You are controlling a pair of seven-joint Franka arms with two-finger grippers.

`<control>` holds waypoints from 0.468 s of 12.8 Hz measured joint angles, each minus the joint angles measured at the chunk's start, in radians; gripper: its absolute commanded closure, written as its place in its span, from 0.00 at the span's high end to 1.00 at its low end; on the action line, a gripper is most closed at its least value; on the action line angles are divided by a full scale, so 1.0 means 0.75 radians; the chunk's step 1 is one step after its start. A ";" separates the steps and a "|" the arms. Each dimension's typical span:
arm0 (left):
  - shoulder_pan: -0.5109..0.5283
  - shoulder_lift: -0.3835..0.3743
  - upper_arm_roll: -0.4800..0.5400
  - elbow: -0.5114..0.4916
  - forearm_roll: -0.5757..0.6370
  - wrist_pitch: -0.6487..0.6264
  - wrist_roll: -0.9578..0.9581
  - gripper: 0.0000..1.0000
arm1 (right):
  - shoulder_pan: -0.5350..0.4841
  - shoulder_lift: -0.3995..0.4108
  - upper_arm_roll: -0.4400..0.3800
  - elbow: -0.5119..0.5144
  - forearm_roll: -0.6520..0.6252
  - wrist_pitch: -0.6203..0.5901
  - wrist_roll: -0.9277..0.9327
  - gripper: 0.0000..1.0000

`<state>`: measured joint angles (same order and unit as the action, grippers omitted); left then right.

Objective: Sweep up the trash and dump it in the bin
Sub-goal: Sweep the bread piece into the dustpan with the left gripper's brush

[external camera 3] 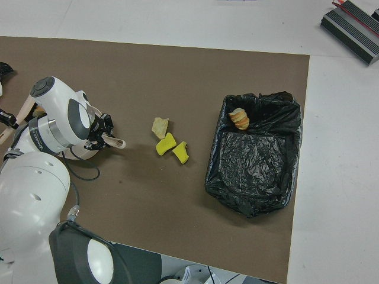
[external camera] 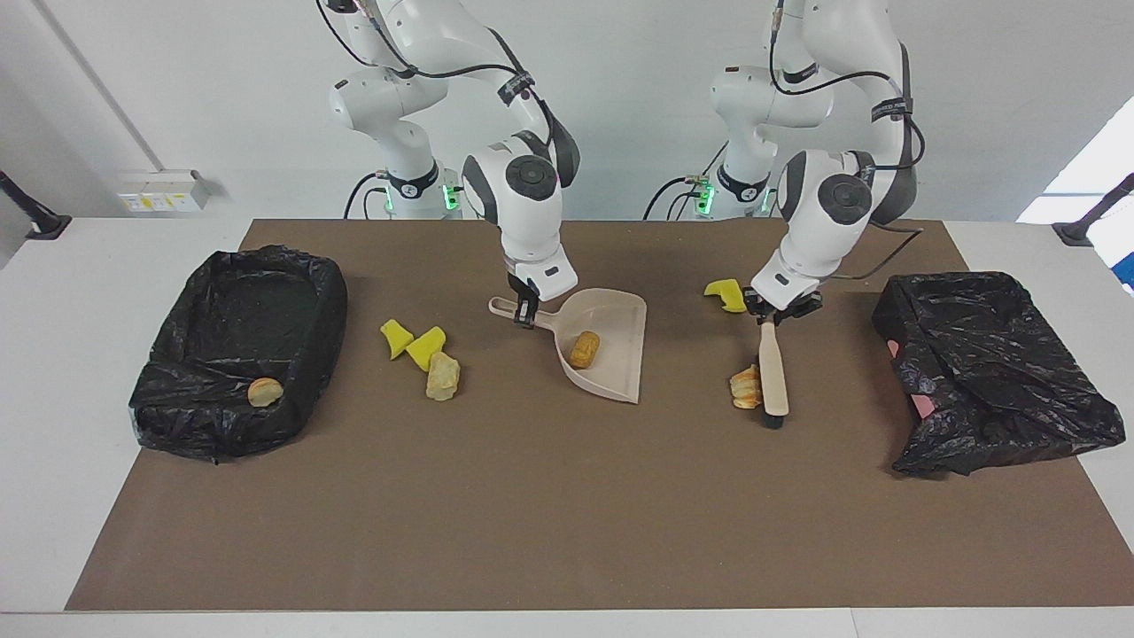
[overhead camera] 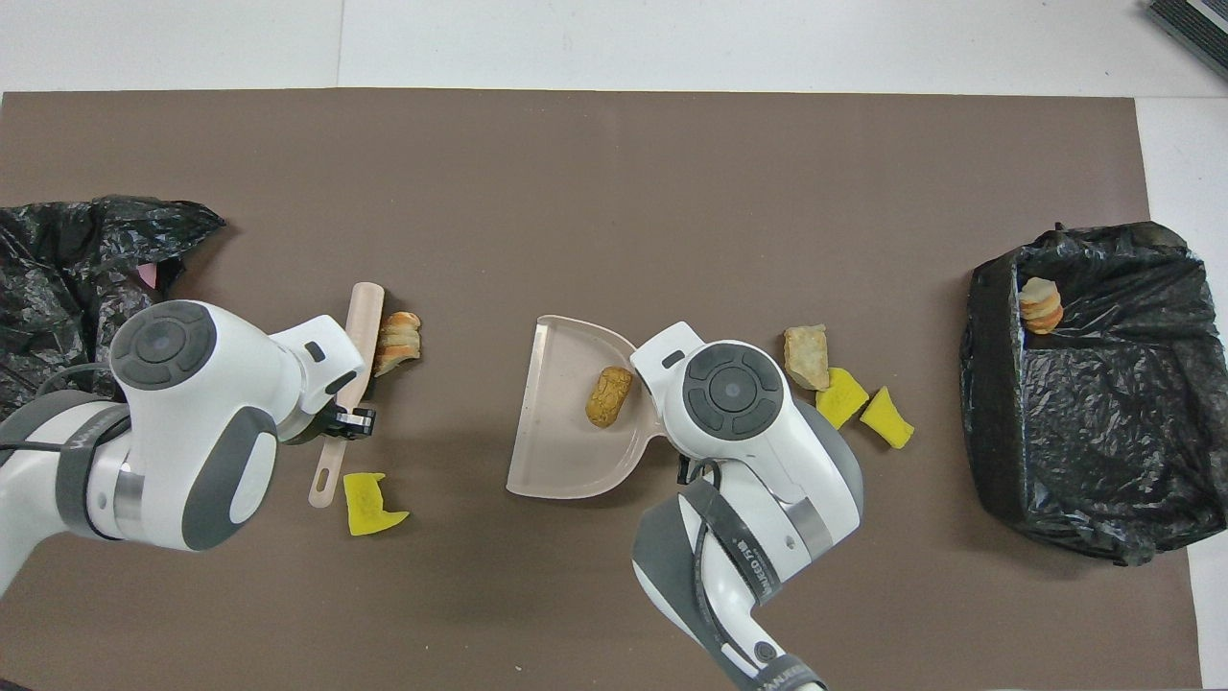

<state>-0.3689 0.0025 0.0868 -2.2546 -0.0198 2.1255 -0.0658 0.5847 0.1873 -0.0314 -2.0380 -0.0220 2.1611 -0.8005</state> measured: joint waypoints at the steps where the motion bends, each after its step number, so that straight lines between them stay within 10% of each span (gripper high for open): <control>1: -0.043 -0.001 0.000 -0.001 -0.031 -0.003 0.000 0.00 | 0.000 0.000 0.000 0.000 0.000 0.000 0.000 0.00; 6: -0.275 -0.020 -0.004 -0.007 -0.239 -0.011 -0.002 0.00 | 0.000 0.000 0.000 0.000 0.000 0.000 0.007 0.00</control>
<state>-0.5755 -0.0121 0.0837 -2.2596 -0.1989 2.1169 -0.0673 0.5847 0.1874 -0.0314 -2.0381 -0.0220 2.1610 -0.7949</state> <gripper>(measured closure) 0.736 0.670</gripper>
